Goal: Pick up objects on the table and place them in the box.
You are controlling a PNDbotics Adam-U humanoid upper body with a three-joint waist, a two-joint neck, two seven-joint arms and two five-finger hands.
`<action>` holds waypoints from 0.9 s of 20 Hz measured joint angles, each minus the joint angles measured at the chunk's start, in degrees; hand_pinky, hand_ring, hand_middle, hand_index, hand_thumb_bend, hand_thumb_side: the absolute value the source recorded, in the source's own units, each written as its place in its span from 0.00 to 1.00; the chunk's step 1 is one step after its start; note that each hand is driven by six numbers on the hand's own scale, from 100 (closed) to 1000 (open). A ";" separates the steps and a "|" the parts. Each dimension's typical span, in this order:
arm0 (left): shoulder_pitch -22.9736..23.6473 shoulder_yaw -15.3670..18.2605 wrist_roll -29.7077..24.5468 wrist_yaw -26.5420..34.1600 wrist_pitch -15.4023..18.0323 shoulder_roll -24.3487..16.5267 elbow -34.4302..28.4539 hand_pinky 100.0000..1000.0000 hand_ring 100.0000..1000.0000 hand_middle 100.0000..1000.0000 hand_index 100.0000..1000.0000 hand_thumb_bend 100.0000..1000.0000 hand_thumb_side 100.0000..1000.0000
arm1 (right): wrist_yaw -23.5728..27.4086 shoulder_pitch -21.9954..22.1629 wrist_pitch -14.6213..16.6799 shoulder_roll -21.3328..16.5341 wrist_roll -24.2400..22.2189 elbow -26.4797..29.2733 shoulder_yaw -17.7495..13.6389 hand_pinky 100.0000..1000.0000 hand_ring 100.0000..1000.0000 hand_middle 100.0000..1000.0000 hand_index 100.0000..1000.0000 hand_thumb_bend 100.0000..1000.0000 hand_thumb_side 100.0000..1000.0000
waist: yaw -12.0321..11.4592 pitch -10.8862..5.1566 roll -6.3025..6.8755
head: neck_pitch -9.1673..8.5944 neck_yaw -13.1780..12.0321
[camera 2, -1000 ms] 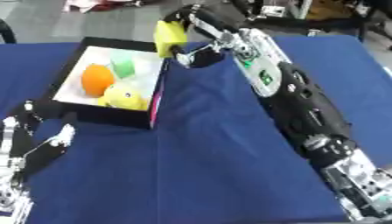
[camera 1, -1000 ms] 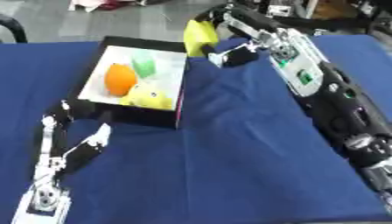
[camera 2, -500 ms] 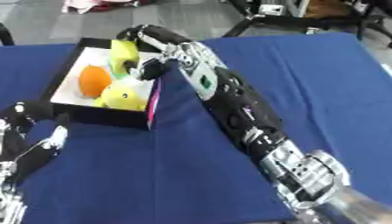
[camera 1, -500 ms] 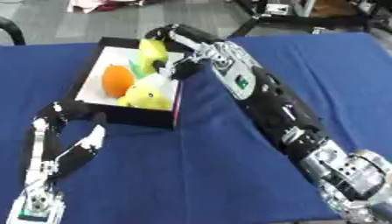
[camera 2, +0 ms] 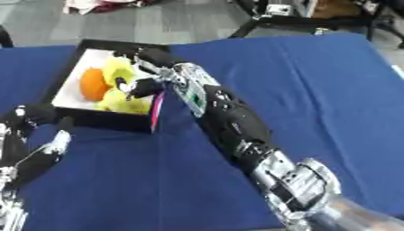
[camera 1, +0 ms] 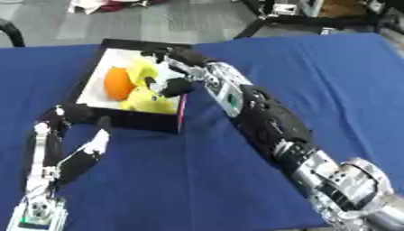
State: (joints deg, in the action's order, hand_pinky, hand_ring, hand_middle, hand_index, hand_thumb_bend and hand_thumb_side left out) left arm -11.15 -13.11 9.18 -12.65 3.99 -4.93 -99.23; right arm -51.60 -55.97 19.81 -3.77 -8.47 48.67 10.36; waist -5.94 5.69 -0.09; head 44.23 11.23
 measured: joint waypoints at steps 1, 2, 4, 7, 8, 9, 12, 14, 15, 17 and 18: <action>0.01 0.02 0.04 -0.01 -0.02 0.00 0.00 0.71 0.74 0.53 0.51 0.24 0.00 | 0.26 0.01 -0.16 -0.59 0.91 1.05 -0.28 0.87 0.82 1.00 0.98 0.00 0.38 | 0.32 0.00 0.00 | 0.00 -0.27; 0.03 0.06 0.12 -0.01 -0.06 -0.01 0.00 0.71 0.74 0.53 0.51 0.24 0.00 | 0.77 0.08 -0.43 -1.34 1.83 2.27 -0.48 0.84 0.79 0.97 0.95 0.00 0.23 | 0.62 0.00 0.00 | 0.00 -0.61; 0.13 0.40 0.37 -0.04 -0.14 -0.05 0.00 0.71 0.74 0.53 0.51 0.24 0.00 | 2.20 0.65 -0.80 -3.09 3.71 5.05 -0.67 0.81 0.75 0.92 0.93 0.00 0.27 | 1.38 0.00 0.00 | 0.00 -1.51; 0.63 0.98 0.96 -0.27 -0.21 -0.16 0.00 0.71 0.74 0.53 0.51 0.24 0.00 | 4.81 3.75 -0.15 -6.36 6.52 9.45 -1.96 0.74 0.68 0.86 0.88 0.00 0.41 | 2.95 0.00 -0.03 | 0.00 -3.36; 0.70 1.14 1.18 -0.35 -0.21 -0.37 0.00 0.71 0.74 0.53 0.51 0.24 0.00 | 5.73 5.21 0.13 -7.41 7.46 10.94 -2.68 0.73 0.67 0.85 0.87 0.00 0.42 | 3.53 0.00 -0.03 | 0.00 -3.99; 0.82 1.31 1.35 -0.46 -0.23 -0.63 0.00 0.71 0.74 0.53 0.51 0.24 0.00 | 6.64 6.70 0.31 -8.46 8.38 12.43 -3.41 0.73 0.66 0.84 0.86 0.00 0.43 | 4.07 0.00 -0.10 | 0.00 -4.60; 1.14 1.77 1.92 -0.61 -0.25 -1.15 0.00 0.71 0.74 0.53 0.51 0.24 0.00 | 9.33 10.97 -0.13 -10.82 11.10 16.78 -5.12 0.71 0.64 0.81 0.83 0.00 0.45 | 5.23 0.03 -0.66 | 0.00 -6.41; 1.41 2.14 2.34 -0.73 -0.27 -1.63 0.01 0.71 0.74 0.53 0.51 0.24 0.00 | 11.09 13.74 -1.22 -11.57 12.87 19.68 -5.87 0.70 0.63 0.80 0.81 0.00 0.46 | 6.49 0.07 -1.10 | 0.00 -7.80; 1.57 2.26 2.51 -0.78 -0.31 -1.78 0.01 0.71 0.74 0.53 0.51 0.24 0.00 | 11.98 15.19 -1.91 -11.82 13.78 21.16 -6.15 0.70 0.62 0.80 0.81 0.00 0.46 | 7.00 0.07 -1.17 | 0.00 -8.57; 1.59 2.46 2.78 -0.94 -0.33 -2.11 0.02 0.71 0.74 0.53 0.51 0.23 0.00 | 13.79 18.20 -3.50 -12.04 15.57 24.07 -6.29 0.69 0.63 0.80 0.81 0.00 0.47 | 7.56 0.08 -1.18 | 0.00 -9.91; 1.59 2.49 2.91 -0.99 -0.36 -2.13 0.02 0.71 0.74 0.53 0.51 0.23 0.00 | 14.71 19.65 -4.14 -12.04 16.48 25.54 -6.15 0.69 0.63 0.81 0.81 0.00 0.47 | 7.65 0.09 -1.18 | 0.00 -10.51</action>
State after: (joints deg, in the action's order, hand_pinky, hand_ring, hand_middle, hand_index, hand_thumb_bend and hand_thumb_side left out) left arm -9.57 -10.61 12.10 -13.64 3.63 -7.05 -99.21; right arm -36.89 -36.32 15.68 -15.81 8.01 74.21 4.20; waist 1.71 5.78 -1.27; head 44.23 0.71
